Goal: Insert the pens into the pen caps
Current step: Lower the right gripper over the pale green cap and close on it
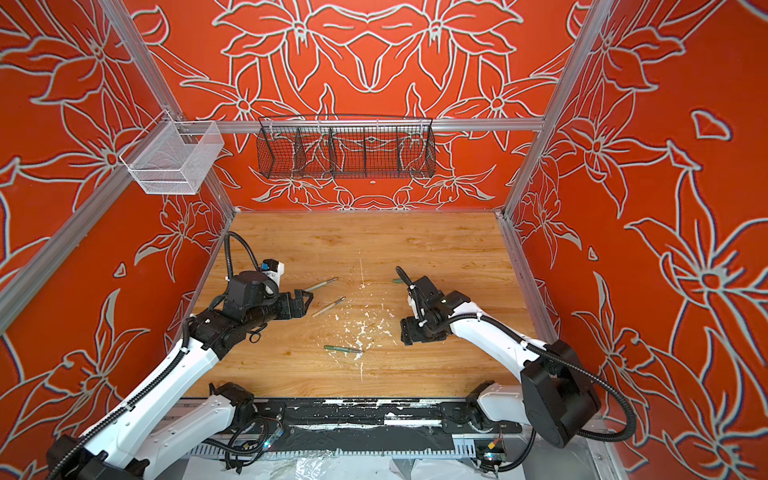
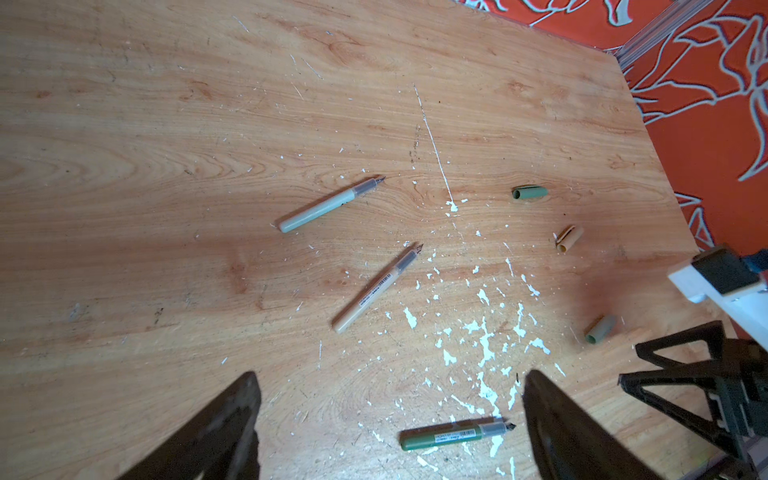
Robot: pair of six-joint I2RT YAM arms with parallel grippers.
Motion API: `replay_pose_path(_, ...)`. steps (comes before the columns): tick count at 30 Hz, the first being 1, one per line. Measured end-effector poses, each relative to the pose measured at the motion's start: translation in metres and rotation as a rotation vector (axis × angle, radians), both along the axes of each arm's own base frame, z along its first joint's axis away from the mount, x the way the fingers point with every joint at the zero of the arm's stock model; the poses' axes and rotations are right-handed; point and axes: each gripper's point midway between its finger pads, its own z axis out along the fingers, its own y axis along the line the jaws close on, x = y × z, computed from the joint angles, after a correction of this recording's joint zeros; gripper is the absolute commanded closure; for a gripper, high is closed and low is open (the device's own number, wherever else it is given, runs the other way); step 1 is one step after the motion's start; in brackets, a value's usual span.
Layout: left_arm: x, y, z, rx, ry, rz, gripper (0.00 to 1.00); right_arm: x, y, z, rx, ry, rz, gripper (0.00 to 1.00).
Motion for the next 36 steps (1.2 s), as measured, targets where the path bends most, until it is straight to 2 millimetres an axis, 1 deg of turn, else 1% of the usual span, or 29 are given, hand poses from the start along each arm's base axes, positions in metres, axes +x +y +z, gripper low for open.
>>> replay_pose_path(2, 0.0, 0.0, 0.0, 0.0, 0.0, -0.001, 0.03, 0.005, 0.002, 0.003, 0.013, -0.024, -0.019, 0.25)
replay_pose_path(6, 0.0, 0.0, 0.0, 0.0, -0.001, 0.001, 0.03, 0.022, 0.011, 0.009, 0.054, -0.082, -0.067, 0.26)
replay_pose_path(8, 0.0, 0.001, 0.001, 0.001, -0.005, 0.002, 0.03, 0.029, 0.015, 0.006, 0.055, -0.1, -0.084, 0.26)
replay_pose_path(10, 0.0, 0.001, 0.002, 0.001, -0.008, 0.0, 0.03, 0.033, 0.018, -0.001, 0.04, -0.099, -0.095, 0.26)
replay_pose_path(17, -0.001, 0.004, 0.001, 0.019, -0.007, 0.014, 0.03, 0.033, 0.024, -0.03, -0.006, -0.044, -0.096, 0.26)
replay_pose_path(19, 0.0, 0.004, 0.0, 0.022, -0.006, 0.017, 0.03, 0.032, 0.025, -0.033, -0.011, -0.034, -0.095, 0.26)
replay_pose_path(22, 0.0, 0.005, -0.001, 0.025, -0.004, 0.019, 0.03, 0.031, 0.025, -0.032, -0.012, -0.037, -0.097, 0.25)
replay_pose_path(24, 0.0, 0.005, -0.001, 0.025, -0.002, 0.019, 0.03, 0.03, 0.023, -0.032, -0.018, -0.038, -0.101, 0.24)
replay_pose_path(29, 0.0, 0.005, -0.002, 0.026, 0.0, 0.019, 0.03, 0.014, 0.006, -0.036, -0.069, -0.01, -0.109, 0.24)
replay_pose_path(32, 0.0, 0.005, -0.002, 0.026, 0.001, 0.019, 0.03, 0.009, -0.003, -0.027, -0.09, -0.023, -0.116, 0.24)
replay_pose_path(35, 0.0, 0.005, -0.002, 0.026, 0.002, 0.018, 0.03, 0.007, -0.011, -0.017, -0.116, -0.043, -0.126, 0.27)
replay_pose_path(36, 0.0, 0.005, -0.002, 0.027, 0.002, 0.018, 0.03, 0.007, -0.015, -0.013, -0.131, -0.052, -0.131, 0.3)
